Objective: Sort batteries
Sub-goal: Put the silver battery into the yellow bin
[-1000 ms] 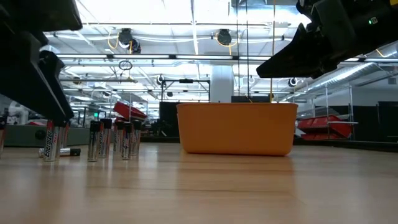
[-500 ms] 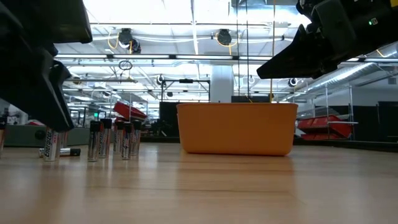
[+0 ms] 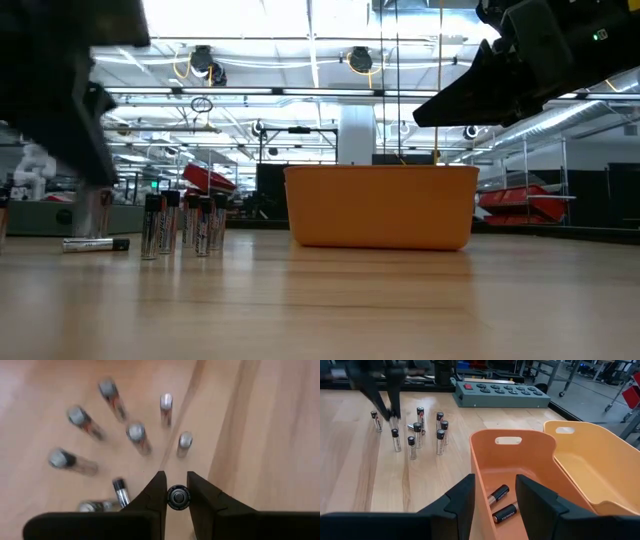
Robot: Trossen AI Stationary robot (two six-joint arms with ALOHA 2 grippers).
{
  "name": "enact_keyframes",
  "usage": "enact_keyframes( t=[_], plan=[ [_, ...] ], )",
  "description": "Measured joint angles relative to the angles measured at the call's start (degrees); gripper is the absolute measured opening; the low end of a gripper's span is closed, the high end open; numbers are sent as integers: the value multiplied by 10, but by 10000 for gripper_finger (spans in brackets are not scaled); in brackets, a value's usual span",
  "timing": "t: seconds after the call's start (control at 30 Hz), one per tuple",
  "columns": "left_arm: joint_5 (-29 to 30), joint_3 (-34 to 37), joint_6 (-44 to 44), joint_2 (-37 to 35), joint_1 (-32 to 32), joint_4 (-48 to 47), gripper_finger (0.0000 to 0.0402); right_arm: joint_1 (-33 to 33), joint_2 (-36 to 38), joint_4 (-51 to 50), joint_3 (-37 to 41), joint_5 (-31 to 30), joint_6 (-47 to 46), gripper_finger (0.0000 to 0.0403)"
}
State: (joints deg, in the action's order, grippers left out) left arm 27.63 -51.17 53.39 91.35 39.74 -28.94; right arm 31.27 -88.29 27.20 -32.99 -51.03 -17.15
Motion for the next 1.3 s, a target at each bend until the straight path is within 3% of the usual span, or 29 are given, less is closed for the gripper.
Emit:
enact_keyframes(
  t=[0.2,0.4,0.63,0.77,1.0,1.17,1.23,1.3],
  plan=[
    [61,-10,-54,-73,-25,-35,58,0,0,0,0,2,0,132],
    [85,-10,-212,-113,-114,-7,58,0,0,4,0,7,7,132],
    [-28,-10,-434,-103,-268,150,58,1,0,33,0,19,30,132],
    [-95,-10,-516,-94,-361,229,58,9,0,36,0,20,29,132],
    [-221,-10,-553,-48,-502,335,58,34,0,44,0,17,9,132],
    [-242,-10,-558,-2,-560,386,58,47,0,44,0,12,-10,132],
    [-264,-14,-560,12,-571,389,82,53,0,43,0,2,-17,132],
    [-271,-24,-554,19,-574,379,136,60,0,41,0,-9,-19,132]
  ],
)
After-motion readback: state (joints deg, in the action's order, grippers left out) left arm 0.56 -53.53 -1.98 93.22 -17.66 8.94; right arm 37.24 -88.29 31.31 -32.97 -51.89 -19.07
